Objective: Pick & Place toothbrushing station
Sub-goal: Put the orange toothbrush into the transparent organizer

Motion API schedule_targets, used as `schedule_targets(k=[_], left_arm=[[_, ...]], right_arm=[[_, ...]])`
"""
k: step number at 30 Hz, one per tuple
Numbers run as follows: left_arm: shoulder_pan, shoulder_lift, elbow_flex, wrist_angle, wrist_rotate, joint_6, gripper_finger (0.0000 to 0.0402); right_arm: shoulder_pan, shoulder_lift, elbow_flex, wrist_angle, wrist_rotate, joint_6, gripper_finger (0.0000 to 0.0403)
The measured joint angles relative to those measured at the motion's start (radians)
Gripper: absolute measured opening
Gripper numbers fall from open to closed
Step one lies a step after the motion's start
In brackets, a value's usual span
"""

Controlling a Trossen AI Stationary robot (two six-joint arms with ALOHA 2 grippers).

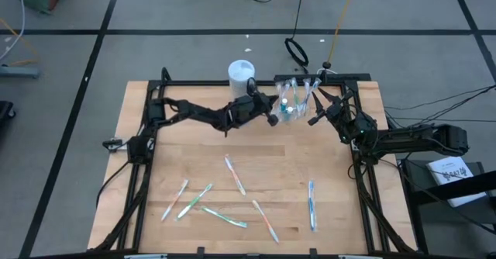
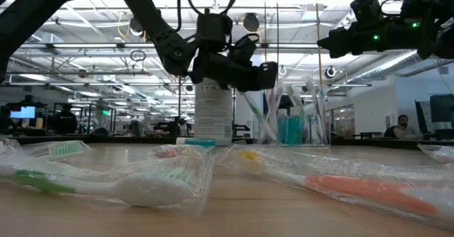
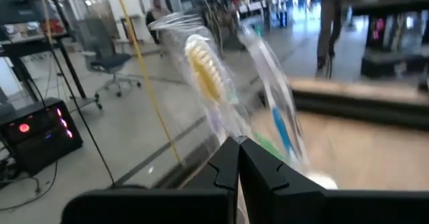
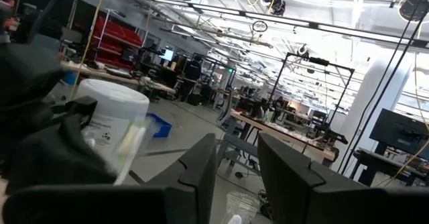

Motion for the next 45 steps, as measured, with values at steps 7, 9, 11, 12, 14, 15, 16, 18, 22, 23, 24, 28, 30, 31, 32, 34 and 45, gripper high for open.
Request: schedule_targets(k=[7, 9, 11, 12, 14, 15, 16, 18, 22, 23, 24, 28, 30, 31, 32, 34, 45], left_arm=[[-0.034, 0.000, 0.000, -0.105, 0.001, 0.109, 0.0015], [-0.039, 0.000, 0.000, -0.112, -0.025, 0.112, 0.0019], [-0.043, 0.000, 0.000, -0.113, -0.069, 0.115, 0.0020], [-0.043, 0.000, 0.000, -0.111, -0.090, 0.117, 0.0020], [-0.046, 0.000, 0.000, -0.104, -0.123, 0.128, 0.0021], [-0.048, 0.000, 0.000, -0.105, -0.132, 0.137, 0.0021], [-0.049, 0.000, 0.000, -0.108, -0.135, 0.144, 0.0021], [-0.053, 0.000, 0.000, -0.125, -0.131, 0.152, 0.0021], [-0.062, 0.000, 0.015, -0.175, -0.124, 0.152, 0.0022], [-0.064, 0.000, 0.024, -0.190, -0.124, 0.155, 0.0022], [-0.067, 0.000, 0.037, -0.211, -0.124, 0.157, 0.0022], [-0.075, 0.000, 0.109, -0.342, -0.123, 0.156, 0.0034], [-0.078, 0.000, 0.153, -0.435, -0.123, 0.139, 0.0051], [-0.078, 0.000, 0.174, -0.481, -0.123, 0.128, 0.0061], [-0.078, 0.000, 0.195, -0.529, -0.123, 0.118, 0.0072], [-0.075, 0.000, 0.225, -0.601, -0.123, 0.089, 0.0095], [-0.108, -0.057, 0.306, -0.849, -0.273, 0.080, 0.0165]], right_arm=[[0.000, 0.000, 0.000, 0.000, 0.000, 0.000, 0.0102], [0.000, 0.000, 0.000, 0.000, 0.000, 0.000, 0.0102], [0.000, 0.000, 0.000, 0.000, 0.000, 0.000, 0.0102], [0.000, 0.000, 0.000, 0.000, 0.000, 0.000, 0.0102], [0.000, 0.000, 0.000, 0.000, 0.000, 0.000, 0.0102], [0.000, 0.000, 0.000, 0.000, 0.000, 0.000, 0.0102], [0.000, 0.000, 0.000, 0.000, 0.000, 0.000, 0.0102], [0.000, 0.000, 0.000, 0.000, 0.000, 0.000, 0.0102], [0.000, 0.000, 0.000, 0.000, 0.000, 0.001, 0.0102], [0.000, 0.000, 0.000, 0.000, 0.000, 0.001, 0.0102], [0.000, 0.000, 0.000, 0.000, 0.000, 0.001, 0.0102], [0.000, 0.000, 0.000, 0.000, 0.000, 0.025, 0.0102], [0.000, 0.000, 0.000, 0.000, 0.000, 0.026, 0.0102], [0.000, 0.000, 0.000, 0.000, 0.000, 0.027, 0.0102], [0.000, 0.000, 0.000, 0.000, 0.000, 0.027, 0.0102], [0.000, 0.000, 0.000, 0.000, 0.000, 0.027, 0.0102], [0.000, 0.000, 0.000, 0.000, 0.000, 0.023, 0.0102]])
